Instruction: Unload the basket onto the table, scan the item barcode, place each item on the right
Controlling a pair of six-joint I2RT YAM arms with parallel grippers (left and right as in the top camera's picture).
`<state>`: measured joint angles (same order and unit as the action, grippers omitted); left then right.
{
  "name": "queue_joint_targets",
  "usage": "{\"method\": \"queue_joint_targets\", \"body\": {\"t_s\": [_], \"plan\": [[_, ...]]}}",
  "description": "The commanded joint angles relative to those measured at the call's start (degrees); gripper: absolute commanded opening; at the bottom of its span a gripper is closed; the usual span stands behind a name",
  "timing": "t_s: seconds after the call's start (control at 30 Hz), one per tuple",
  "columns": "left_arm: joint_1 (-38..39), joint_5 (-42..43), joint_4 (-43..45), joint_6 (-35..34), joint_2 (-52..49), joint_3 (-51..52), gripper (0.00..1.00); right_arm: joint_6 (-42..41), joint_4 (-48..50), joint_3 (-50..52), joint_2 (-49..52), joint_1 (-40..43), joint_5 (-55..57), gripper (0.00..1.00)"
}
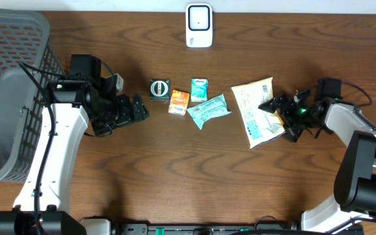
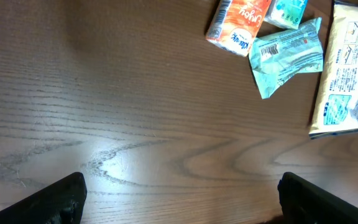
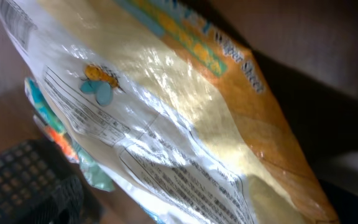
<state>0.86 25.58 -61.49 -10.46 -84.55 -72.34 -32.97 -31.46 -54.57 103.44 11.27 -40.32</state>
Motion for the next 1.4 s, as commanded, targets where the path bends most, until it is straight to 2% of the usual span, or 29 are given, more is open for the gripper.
{"method": "queue_joint_targets", "body": {"t_s": [0.0,0.13,0.17,0.27,0.33,0.4,0.5,0.63,0.73,0.93,1.13,1.3,1.37], "plan": [[0.1,0.3,-0.1,0.8,-0.4,0.1,0.98,-5.7,-0.4,4.6,1.9,-0.6,4.2,0.99],[0.1,0.3,-0.1,0.8,-0.4,0.1,0.98,-11.4,-0.5,6.7,1.9,-0.7,4.1,0.97],[0.1,0.3,-0.1,0.8,-0.4,0.1,0.98,-11.7,-0.3,7.0,1.9,-0.7,4.2,0.91],[0.1,0.3,-0.1,0.8,-0.4,0.1,0.98,-10.8,1.0,7.1,1.9,-0.9,5.7,0.62],[0.1,0.3,-0.1,0.8,-0.4,0.1,0.98,-9.6,2.6,7.1,1.9,-0.7,7.0,0.35],[0.1,0.3,-0.1,0.8,-0.4,0.1,0.98,-8.5,4.5,6.8,1.9,-0.4,8.4,0.25],[0.1,0.3,-0.1,0.8,-0.4,0.1,0.98,-7.0,6.2,5.0,1.9,0.6,8.9,0.23],[0.1,0.3,-0.1,0.8,-0.4,0.1,0.98,-0.5,5.7,-0.5,1.9,2.2,8.6,0.02],[0.1,0.3,-0.1,0.8,-0.4,0.1,0.98,5.5,2.6,-5.7,1.9,2.6,7.1,0.01],[0.1,0.3,-0.1,0.8,-0.4,0.1,0.98,22.8,-6.7,-14.0,1.9,2.0,-1.1,0.01],[0.1,0.3,-0.1,0.8,-0.4,0.1,0.98,37.2,-13.6,-14.6,1.9,-0.4,-8.4,0.01],[0.1,0.3,-0.1,0.8,-0.4,0.1,0.98,49.3,-21.0,-14.6,1.9,-2.0,-8.2,0.01],[0.1,0.3,-0.1,0.8,-0.4,0.1,0.98,49.7,-21.7,-14.6,1.9,-1.8,-5.3,0.01]]}}
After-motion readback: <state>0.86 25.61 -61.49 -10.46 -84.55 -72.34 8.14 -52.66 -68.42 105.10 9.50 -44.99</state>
